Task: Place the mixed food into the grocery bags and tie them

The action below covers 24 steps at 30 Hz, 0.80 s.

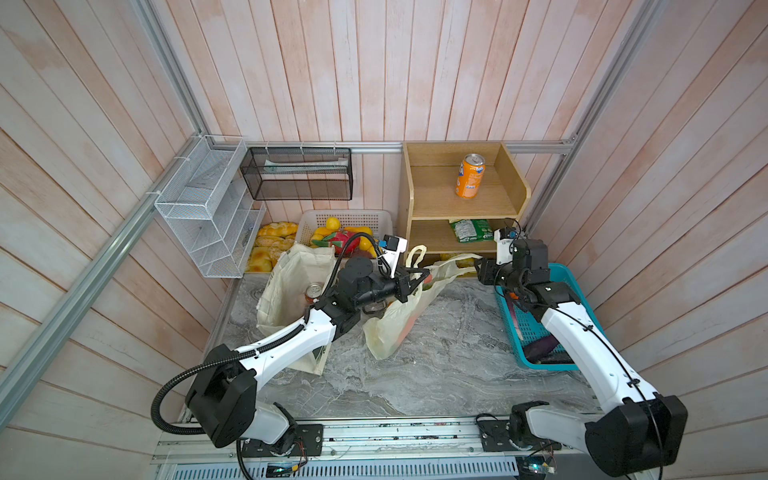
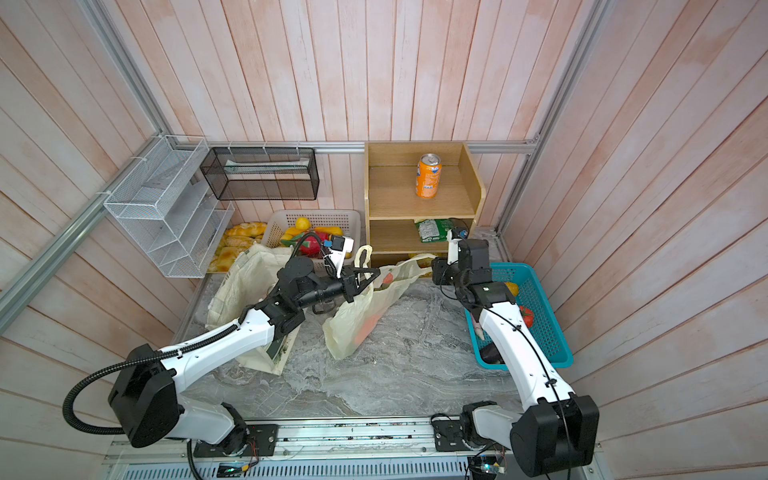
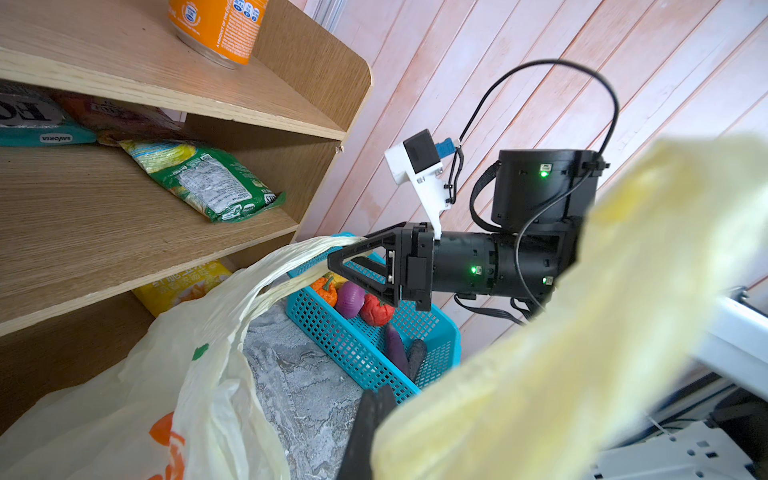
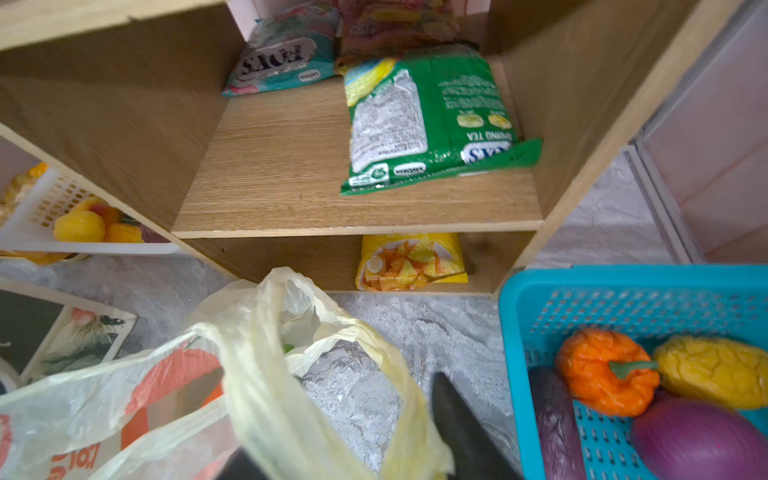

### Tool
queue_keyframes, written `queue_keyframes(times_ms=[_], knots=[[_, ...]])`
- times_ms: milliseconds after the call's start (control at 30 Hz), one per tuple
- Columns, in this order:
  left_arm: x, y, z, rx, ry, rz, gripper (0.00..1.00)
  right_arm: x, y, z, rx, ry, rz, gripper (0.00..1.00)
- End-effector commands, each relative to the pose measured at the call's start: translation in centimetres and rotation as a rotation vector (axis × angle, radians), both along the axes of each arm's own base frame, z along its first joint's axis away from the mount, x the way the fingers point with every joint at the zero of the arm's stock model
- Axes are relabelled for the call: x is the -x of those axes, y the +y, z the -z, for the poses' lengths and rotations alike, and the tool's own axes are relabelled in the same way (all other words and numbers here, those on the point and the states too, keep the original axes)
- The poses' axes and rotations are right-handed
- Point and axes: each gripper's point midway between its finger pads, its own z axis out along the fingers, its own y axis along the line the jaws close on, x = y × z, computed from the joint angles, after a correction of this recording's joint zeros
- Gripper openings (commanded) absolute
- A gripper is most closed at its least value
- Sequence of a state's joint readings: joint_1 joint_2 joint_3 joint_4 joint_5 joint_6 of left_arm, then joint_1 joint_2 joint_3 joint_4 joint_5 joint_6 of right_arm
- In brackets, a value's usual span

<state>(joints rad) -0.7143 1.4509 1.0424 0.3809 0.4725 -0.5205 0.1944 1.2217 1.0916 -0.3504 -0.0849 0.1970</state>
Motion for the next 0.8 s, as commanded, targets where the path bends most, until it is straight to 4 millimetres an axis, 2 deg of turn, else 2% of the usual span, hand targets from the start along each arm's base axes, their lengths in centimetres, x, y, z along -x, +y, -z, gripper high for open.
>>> queue_keyframes(times_ms=[0,100,233,400,633,767], knots=[[1.0,0.4,-1.4,0.021,-0.021,0.031,0.00,-0.2,1.8,-1.7,-0.034,-0.044,-0.093,0.23],[0.9,0.5,-1.4,0.017,-0.016,0.023,0.00,0.2,2.0,-1.9,-0.046,-0.035,-0.107,0.00],[0.0,1.1,-0.7,-0.011,0.026,-0.044,0.00,1.1,1.7,-2.9,-0.073,-0.026,-0.084,0.00],[-3.9,3.4,1.5,-0.089,0.200,-0.309,0.00,3.1,1.0,-5.1,-0.139,-0.015,-0.024,0.00],[-5.4,4.4,1.0,-0.084,0.185,-0.417,0.00,7.1,-0.4,-7.5,-0.191,-0.035,0.072,0.00],[-6.2,3.5,0.7,-0.094,0.157,-0.406,0.00,9.1,-1.1,-8.6,-0.206,-0.049,0.122,0.00]])
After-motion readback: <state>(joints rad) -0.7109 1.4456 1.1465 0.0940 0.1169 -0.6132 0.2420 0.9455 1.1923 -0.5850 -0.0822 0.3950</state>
